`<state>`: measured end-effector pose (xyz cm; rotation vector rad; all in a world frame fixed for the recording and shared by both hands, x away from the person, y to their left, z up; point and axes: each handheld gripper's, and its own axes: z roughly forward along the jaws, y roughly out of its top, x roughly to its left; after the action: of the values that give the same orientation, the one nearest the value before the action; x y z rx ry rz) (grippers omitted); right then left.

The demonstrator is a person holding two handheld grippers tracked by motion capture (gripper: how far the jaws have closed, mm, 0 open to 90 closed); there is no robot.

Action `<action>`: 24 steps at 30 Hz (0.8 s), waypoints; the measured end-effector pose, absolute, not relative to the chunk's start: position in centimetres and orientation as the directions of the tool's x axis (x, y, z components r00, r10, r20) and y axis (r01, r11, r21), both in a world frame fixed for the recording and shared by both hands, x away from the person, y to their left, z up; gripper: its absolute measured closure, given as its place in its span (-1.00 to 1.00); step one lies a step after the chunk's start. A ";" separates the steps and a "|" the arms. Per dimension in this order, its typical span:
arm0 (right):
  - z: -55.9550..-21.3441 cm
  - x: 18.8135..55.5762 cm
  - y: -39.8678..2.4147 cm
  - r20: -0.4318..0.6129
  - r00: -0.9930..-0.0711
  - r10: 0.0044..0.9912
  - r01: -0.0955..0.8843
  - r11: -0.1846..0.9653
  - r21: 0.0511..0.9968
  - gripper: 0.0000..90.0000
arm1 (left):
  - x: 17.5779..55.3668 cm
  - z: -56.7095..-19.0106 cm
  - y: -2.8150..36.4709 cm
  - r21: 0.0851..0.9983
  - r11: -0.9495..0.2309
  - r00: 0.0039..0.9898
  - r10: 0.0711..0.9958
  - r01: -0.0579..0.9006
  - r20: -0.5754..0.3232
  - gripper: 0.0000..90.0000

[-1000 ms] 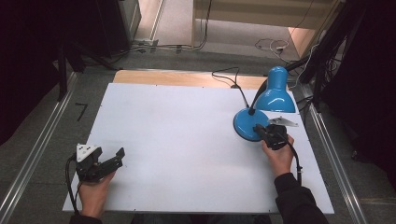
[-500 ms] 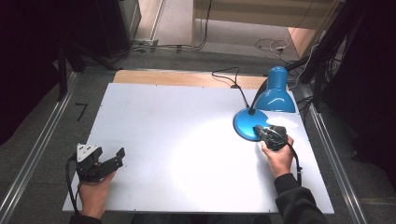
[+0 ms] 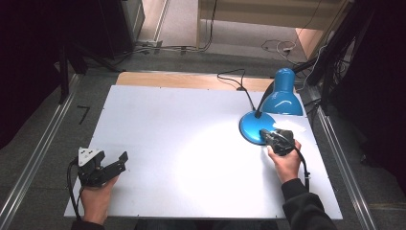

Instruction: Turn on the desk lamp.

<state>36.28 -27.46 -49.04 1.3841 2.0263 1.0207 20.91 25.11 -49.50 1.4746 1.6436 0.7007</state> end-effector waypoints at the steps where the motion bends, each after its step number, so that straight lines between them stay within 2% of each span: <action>1: -48.9 36.2 -27.5 0.025 -0.373 0.928 0.566 0.206 0.798 0.92 | 20.9 -49.5 25.1 0.827 0.166 0.002 0.980 0.537 -0.198 -0.60; 5: -48.6 36.1 -27.7 0.047 -0.372 0.927 0.564 0.185 0.805 0.83 | 20.9 -49.5 25.1 0.827 0.164 0.004 0.980 0.537 -0.198 -0.60; 10: -48.3 35.9 -28.0 0.076 -0.375 0.924 0.556 0.159 0.816 0.39 | 20.9 -49.5 25.1 0.827 0.165 0.006 0.980 0.538 -0.199 -0.60; 14: -48.1 35.8 -28.1 0.082 -0.378 0.922 0.550 0.152 0.821 0.14 | 21.0 -49.6 25.1 0.826 0.163 0.003 0.981 0.540 -0.196 -0.60; 18: -48.1 35.9 -28.2 0.100 -0.377 0.921 0.562 0.142 0.815 -0.24 | 21.0 -49.6 25.0 0.826 0.162 0.005 0.981 0.540 -0.196 -0.60; 24: -47.9 35.6 -28.4 0.107 -0.382 0.918 0.567 0.142 0.811 -0.39 | 21.0 -49.6 25.0 0.826 0.161 0.007 0.981 0.540 -0.195 -0.60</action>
<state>35.62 -28.42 -47.89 1.4216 2.0090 1.1309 20.95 25.03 -49.56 1.4833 1.6409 0.6971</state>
